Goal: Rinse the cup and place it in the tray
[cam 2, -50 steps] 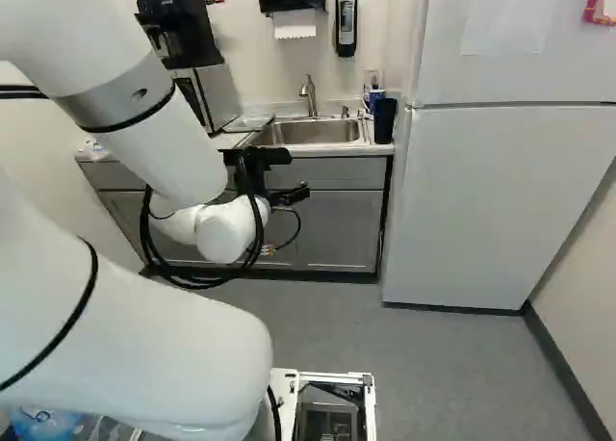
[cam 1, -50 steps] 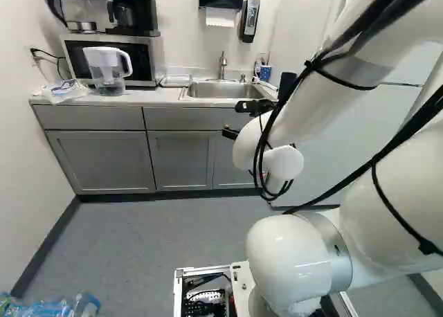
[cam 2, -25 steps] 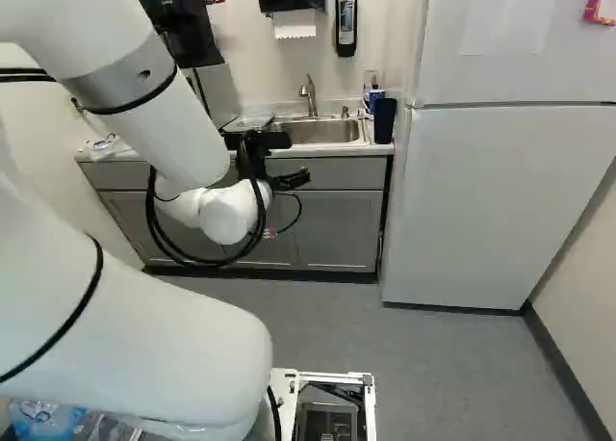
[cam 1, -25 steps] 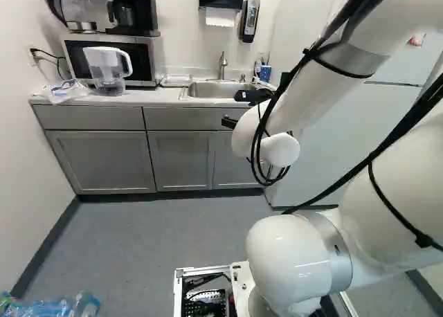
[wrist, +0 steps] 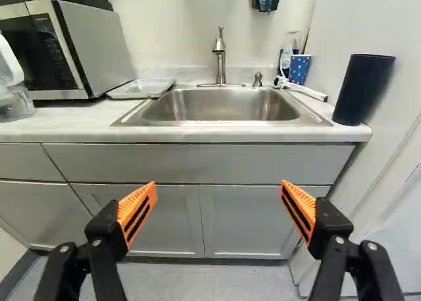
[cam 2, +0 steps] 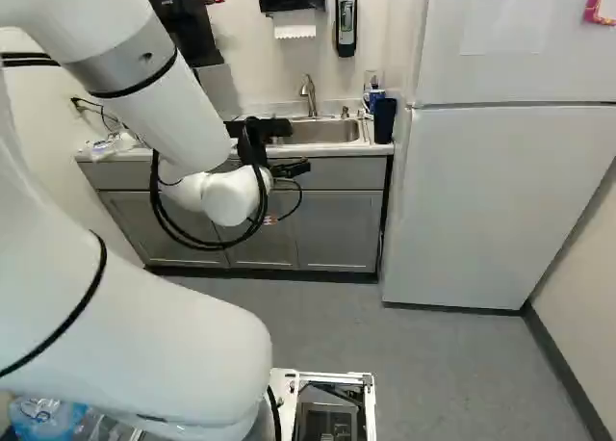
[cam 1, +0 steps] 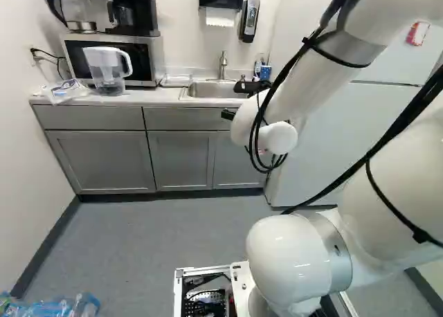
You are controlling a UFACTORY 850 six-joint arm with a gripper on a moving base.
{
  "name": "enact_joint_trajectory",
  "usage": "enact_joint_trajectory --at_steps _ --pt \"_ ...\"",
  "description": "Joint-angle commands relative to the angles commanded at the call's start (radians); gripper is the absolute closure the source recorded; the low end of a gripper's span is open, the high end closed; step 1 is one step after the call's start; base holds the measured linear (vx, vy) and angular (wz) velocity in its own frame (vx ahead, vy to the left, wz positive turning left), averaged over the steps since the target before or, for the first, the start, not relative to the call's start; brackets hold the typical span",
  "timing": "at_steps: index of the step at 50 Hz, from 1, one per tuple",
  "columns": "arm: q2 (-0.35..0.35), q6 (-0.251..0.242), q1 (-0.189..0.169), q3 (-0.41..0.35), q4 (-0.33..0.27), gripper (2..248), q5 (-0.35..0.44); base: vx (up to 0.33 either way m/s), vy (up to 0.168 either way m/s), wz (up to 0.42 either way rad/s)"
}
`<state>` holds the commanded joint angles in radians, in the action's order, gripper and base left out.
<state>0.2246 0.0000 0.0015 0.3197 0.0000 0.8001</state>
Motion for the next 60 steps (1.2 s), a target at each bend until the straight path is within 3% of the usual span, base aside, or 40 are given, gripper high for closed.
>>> enact_joint_trajectory --at_steps 60 --pt "-0.027 0.0 0.014 0.164 0.0 3 -0.161 0.0 0.0 0.0"
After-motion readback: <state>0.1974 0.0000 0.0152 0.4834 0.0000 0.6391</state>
